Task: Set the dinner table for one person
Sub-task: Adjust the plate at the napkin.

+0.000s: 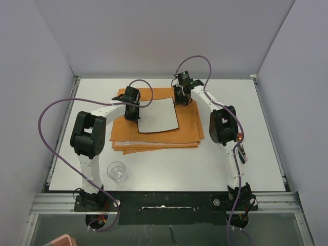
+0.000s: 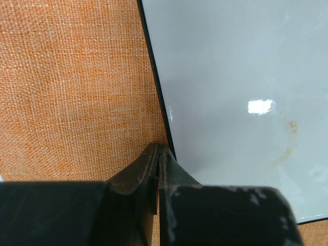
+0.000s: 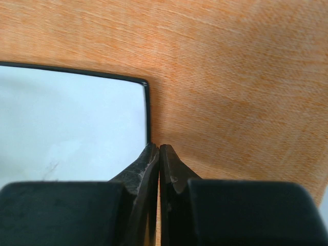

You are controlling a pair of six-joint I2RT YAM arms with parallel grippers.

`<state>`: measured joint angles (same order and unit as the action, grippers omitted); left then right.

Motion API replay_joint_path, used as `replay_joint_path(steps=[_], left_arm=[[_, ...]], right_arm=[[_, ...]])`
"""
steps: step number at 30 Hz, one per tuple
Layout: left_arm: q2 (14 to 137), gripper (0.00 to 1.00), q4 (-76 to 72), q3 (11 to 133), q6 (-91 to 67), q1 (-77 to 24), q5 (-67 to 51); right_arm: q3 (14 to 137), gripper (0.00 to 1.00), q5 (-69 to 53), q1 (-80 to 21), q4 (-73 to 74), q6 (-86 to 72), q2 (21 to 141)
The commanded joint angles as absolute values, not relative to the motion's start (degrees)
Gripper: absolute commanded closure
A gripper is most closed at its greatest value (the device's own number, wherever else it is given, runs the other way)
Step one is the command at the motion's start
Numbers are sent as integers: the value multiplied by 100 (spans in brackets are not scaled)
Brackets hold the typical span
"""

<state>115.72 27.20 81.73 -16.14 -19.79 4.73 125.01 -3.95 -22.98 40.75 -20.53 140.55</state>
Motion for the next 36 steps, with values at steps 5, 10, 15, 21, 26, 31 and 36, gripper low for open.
replay_joint_path(steps=[5,10,15,21,26,31,36], left_arm=[[11292,100,2731,8170,-1635,-2033,464],[11331,100,2773,8253,-1635,-2016,519],[11372,100,2794,8367,-1567,-1954,768],[11517,100,2772,8871,-1615,-1465,616],[12034,100,2988,9798,-1530,-1213,582],[12510,100,3093,10438,-1554,-1192,483],[12646,100,3060,10429,-1636,-1234,367]], right_arm=[[12727,100,-821,-2544,3753,-2121,14046],[12265,100,-540,-2521,3856,-1958,13750],[11410,100,-190,-2276,3754,-1886,12894],[10216,100,-174,-2001,3336,-1991,11837],[9660,100,-180,-2197,3393,-2009,11631],[9494,100,-171,-2363,3459,-2040,11682],[9483,100,-193,-2386,3476,-2065,11778]])
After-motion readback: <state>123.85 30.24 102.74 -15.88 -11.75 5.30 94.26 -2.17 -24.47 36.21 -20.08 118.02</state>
